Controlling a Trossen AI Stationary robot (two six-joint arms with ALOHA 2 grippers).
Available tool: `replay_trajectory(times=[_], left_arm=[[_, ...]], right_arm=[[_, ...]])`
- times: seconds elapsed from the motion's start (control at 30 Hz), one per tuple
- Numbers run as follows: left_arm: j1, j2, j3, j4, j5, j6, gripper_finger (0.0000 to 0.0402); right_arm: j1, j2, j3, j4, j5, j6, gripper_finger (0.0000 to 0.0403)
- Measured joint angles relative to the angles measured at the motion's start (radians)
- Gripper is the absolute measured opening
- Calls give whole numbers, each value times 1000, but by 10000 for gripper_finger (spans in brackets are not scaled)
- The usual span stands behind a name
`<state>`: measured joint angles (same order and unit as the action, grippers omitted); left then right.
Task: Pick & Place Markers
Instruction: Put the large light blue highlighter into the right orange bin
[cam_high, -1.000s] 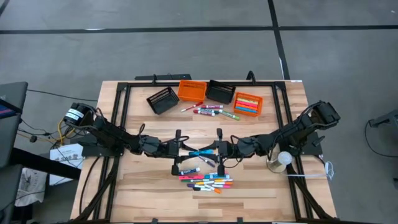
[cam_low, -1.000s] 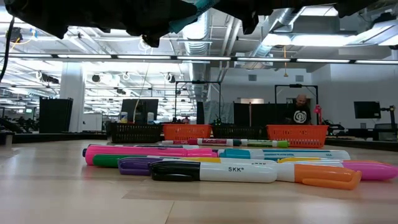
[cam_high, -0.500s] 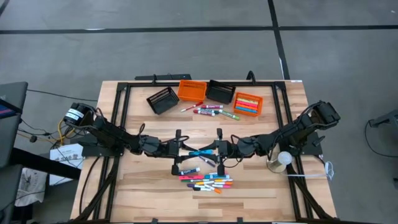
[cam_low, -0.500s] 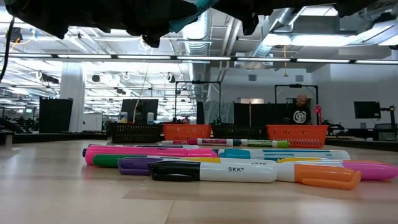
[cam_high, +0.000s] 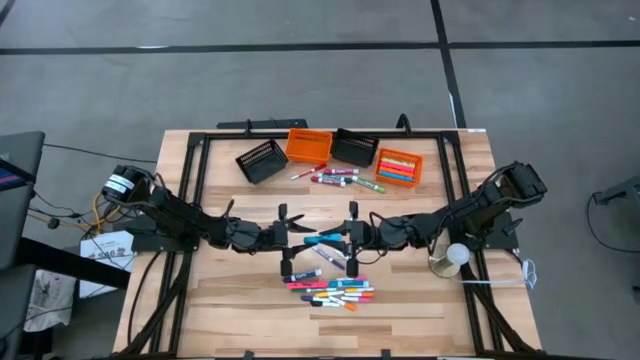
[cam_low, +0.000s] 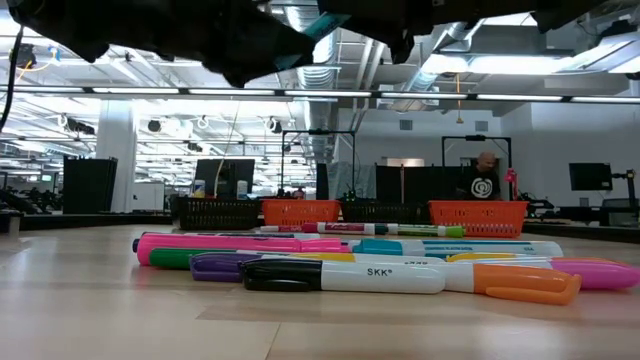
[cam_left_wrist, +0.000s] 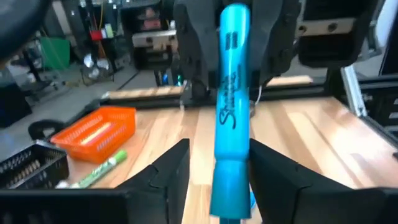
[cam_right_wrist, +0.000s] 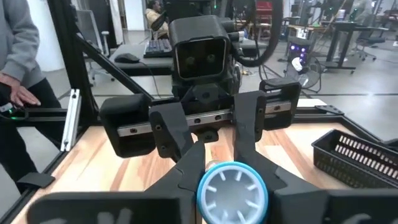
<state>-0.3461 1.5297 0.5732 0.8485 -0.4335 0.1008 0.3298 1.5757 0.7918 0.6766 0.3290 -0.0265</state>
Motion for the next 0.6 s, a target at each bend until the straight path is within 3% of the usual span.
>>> replay_trajectory(times=[0.3, 0.43, 0.6], left_arm=[[5, -185, -5, -321, 35, -123, 172], [-1, -289, -64, -363, 49, -180, 172], [0, -388, -155, -363, 50, -198, 173]], right_arm=[[-25, -3, 0, -79, -24, 27, 58], [-28, -14, 0, -145, -11, 41, 58], [-31, -61, -1, -282, 89, 56, 58]])
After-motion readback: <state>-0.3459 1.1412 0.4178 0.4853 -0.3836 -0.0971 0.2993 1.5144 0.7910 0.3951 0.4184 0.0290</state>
